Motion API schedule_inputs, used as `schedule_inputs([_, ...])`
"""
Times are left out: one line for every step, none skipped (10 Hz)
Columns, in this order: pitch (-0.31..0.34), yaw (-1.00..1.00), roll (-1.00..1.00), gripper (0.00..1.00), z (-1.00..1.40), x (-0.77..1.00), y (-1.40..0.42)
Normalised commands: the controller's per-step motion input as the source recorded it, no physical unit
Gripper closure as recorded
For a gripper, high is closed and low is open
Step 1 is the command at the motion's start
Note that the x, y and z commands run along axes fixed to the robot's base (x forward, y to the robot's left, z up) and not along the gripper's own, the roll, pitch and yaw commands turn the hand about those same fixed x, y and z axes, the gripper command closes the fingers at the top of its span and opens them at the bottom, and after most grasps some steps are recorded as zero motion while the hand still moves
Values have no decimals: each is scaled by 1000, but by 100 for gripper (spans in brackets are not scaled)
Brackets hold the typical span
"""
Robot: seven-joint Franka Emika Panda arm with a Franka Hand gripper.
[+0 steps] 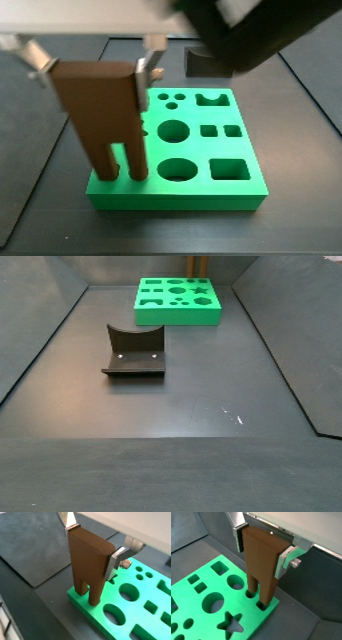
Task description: Insert the square-circle object.
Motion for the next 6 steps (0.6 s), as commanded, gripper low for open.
schedule_inputs([-86,246,0,100,-231,-131,0])
schedule_inputs([-44,294,0,100,-251,0,111])
schedule_inputs([-21,200,4,100,-280,0,63])
schedule_inputs([0,54,51,100,-274,17,94])
schedule_inputs([0,0,69,100,-291,71,23])
schedule_inputs([33,-131,70,100,-280,231,37])
